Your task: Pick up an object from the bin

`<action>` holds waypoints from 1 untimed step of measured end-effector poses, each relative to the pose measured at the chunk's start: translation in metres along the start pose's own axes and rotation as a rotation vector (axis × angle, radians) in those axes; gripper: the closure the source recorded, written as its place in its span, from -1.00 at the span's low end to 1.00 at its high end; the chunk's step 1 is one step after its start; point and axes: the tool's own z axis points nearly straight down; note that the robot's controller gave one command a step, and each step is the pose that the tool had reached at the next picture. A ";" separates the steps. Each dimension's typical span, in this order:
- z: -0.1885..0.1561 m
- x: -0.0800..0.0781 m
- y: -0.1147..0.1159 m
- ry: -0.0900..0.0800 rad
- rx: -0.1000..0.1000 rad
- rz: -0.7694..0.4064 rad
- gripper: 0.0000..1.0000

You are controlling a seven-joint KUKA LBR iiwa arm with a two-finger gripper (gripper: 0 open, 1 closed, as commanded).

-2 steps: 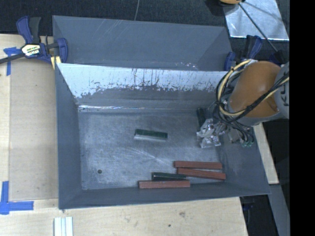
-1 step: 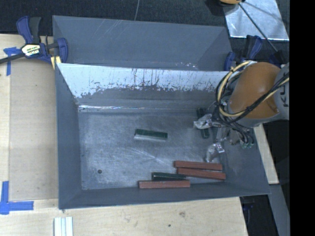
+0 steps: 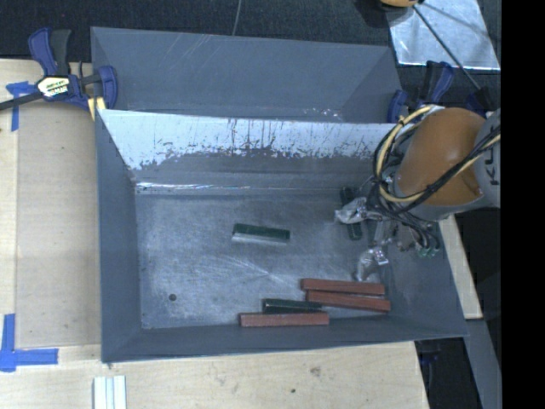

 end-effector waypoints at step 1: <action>-0.001 0.016 0.033 -0.012 0.007 -0.045 -1.00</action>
Offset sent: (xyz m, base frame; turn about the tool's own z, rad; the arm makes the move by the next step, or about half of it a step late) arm -0.0109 0.0748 -0.0017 -0.0328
